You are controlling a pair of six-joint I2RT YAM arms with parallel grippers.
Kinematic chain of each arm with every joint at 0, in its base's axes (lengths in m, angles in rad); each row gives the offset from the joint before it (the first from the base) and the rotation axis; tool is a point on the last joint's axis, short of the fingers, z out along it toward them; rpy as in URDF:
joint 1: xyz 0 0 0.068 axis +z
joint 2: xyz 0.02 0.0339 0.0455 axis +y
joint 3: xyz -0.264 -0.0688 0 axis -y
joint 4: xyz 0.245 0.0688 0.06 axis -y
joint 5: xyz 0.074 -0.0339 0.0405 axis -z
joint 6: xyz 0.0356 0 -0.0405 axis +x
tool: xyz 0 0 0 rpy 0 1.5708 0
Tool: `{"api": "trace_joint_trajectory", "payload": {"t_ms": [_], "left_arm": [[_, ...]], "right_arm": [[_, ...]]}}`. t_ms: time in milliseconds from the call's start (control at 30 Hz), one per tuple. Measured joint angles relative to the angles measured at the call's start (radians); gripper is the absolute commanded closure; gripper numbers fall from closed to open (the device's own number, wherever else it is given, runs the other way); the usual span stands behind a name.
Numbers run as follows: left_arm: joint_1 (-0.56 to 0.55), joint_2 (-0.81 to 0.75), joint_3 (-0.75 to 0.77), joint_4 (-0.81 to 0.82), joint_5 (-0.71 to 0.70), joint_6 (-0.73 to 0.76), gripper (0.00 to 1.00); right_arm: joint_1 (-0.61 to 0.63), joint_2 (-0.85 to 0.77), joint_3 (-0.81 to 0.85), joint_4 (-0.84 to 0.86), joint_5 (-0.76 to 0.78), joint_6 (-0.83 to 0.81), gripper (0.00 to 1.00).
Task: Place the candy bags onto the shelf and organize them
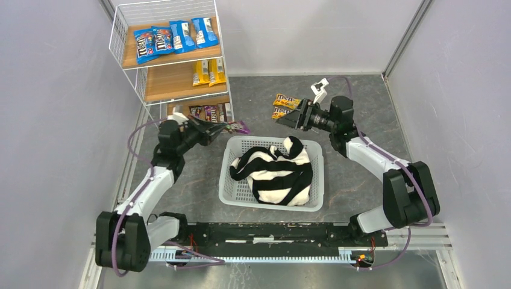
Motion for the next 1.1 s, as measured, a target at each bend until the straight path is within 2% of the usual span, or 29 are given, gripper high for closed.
{"api": "trace_joint_trajectory", "payload": {"t_ms": [267, 433, 533, 700, 1100], "left_arm": [[0.386, -0.101, -0.070, -0.135, 0.127, 0.012, 0.98], [0.578, -0.114, -0.125, -0.131, 0.180, 0.018, 0.98], [0.657, -0.114, -0.151, -0.096, 0.177, 0.017, 0.98], [0.699, -0.076, -0.167, 0.025, 0.114, -0.008, 0.98], [0.702, 0.166, -0.170, 0.336, -0.113, -0.076, 0.98]], "right_arm": [[-0.097, 0.000, 0.000, -0.044, 0.000, -0.026, 0.19], [-0.098, 0.000, -0.002, -0.045, -0.004, -0.031, 0.19], [-0.097, 0.001, -0.002, -0.047, -0.005, -0.035, 0.18], [-0.097, 0.001, -0.015, -0.051, -0.012, -0.040, 0.18], [-0.097, 0.001, -0.034, -0.060, -0.016, -0.054, 0.14]]}}
